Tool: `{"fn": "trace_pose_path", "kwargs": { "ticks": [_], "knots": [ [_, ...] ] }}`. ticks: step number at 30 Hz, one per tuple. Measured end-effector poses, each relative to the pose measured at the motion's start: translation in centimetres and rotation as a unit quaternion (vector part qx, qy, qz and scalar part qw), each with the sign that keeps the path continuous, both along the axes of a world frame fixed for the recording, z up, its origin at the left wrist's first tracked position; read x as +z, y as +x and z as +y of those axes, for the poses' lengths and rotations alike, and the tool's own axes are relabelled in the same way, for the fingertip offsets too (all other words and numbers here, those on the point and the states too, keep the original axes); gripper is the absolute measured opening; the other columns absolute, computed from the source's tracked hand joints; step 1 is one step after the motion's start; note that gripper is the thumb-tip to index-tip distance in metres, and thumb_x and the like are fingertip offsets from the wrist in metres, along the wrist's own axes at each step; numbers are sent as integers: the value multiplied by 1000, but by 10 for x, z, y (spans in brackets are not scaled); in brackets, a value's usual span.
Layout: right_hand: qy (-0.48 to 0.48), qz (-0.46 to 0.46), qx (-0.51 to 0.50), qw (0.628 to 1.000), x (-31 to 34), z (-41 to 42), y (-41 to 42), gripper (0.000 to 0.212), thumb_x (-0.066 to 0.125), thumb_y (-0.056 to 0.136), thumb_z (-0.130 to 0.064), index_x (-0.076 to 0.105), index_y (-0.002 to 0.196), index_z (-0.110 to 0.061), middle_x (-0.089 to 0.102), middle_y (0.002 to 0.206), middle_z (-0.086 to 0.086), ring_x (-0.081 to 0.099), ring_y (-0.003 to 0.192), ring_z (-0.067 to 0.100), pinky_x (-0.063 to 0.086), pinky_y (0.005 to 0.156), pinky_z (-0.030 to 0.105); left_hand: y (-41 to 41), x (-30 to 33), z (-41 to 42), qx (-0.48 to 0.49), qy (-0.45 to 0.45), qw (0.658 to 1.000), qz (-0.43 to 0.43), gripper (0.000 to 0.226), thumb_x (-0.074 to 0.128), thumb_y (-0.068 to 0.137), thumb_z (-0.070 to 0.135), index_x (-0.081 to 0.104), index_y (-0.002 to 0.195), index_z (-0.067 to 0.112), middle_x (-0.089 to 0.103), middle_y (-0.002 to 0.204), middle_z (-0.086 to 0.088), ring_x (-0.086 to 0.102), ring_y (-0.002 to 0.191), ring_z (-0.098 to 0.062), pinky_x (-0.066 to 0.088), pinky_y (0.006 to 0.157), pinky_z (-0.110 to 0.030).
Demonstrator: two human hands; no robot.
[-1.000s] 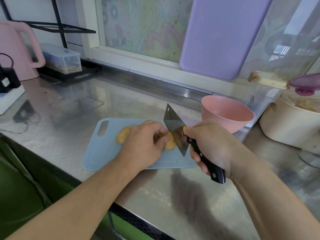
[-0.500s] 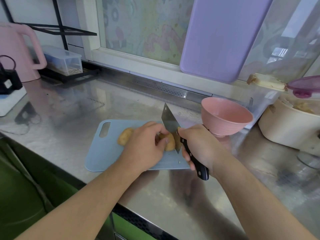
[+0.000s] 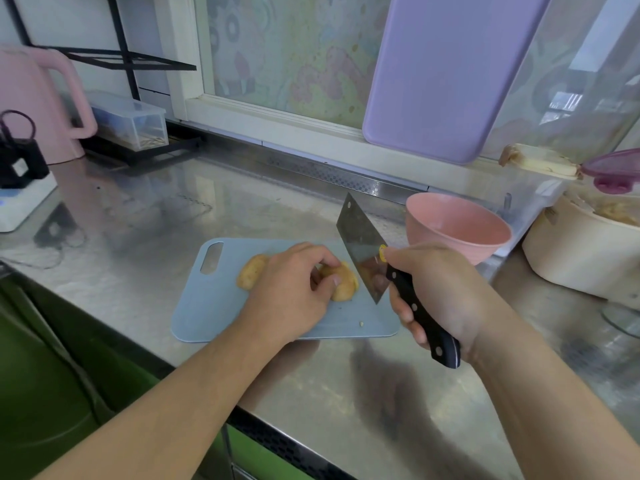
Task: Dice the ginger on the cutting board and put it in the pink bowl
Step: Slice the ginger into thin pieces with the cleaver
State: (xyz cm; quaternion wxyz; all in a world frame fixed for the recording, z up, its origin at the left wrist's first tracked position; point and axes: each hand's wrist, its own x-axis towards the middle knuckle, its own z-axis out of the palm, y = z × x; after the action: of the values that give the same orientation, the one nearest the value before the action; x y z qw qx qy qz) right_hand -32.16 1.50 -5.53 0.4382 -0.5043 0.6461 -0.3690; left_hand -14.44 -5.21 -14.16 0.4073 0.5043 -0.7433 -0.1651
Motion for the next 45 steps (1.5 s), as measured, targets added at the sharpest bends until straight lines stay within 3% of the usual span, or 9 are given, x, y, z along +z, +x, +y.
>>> {"fn": "trace_pose_path", "kwargs": {
  "ticks": [6,14,18,29,36,40,45],
  "knots": [
    [-5,24,18,1000,5,6,5,41,48,109,-25,52,72,-7,44,50,19,37,31,22,31,39,20,0,1,2,13,7,1000,4,8,78,91,28,73,97,30,59,83,21,57,89,5,39,69,-2],
    [6,40,14,999,6,8,6,34,46,110,-24,56,97,6,48,53,20,39,31,23,34,41,23,0,0,-1,14,6,1000,7,7,79,90,27,75,95,29,60,84,21,59,87,2,41,71,-4],
    [0,44,18,999,9,11,8,35,46,111,-25,55,85,-3,48,52,19,39,31,22,34,40,21,0,-1,-2,15,6,1000,0,7,79,90,28,75,96,29,61,87,20,60,82,2,43,73,-9],
    [-3,65,23,998,10,12,9,35,44,111,-22,56,88,1,48,51,18,39,30,22,35,40,21,0,-1,-2,10,3,1000,-2,7,78,90,29,74,96,30,64,95,16,62,82,-3,51,80,-23],
    [1,111,33,993,11,12,11,32,42,110,-20,57,94,4,51,49,16,42,30,22,36,39,20,-1,-1,-3,10,-5,1000,-1,6,79,90,26,76,94,27,62,94,15,62,79,-4,51,77,-22],
    [-3,135,31,990,8,6,14,35,44,109,-21,61,99,7,53,48,14,44,29,23,39,42,23,0,-2,-4,10,-8,1000,5,6,81,88,23,76,92,25,62,91,14,61,82,-4,44,71,-9],
    [10,190,38,981,0,-11,25,31,43,108,-17,59,87,-2,57,47,8,52,32,23,46,44,27,0,-1,-4,4,-10,1000,13,8,82,87,22,76,90,26,62,89,15,62,79,-5,48,73,-17]
  ]
}}
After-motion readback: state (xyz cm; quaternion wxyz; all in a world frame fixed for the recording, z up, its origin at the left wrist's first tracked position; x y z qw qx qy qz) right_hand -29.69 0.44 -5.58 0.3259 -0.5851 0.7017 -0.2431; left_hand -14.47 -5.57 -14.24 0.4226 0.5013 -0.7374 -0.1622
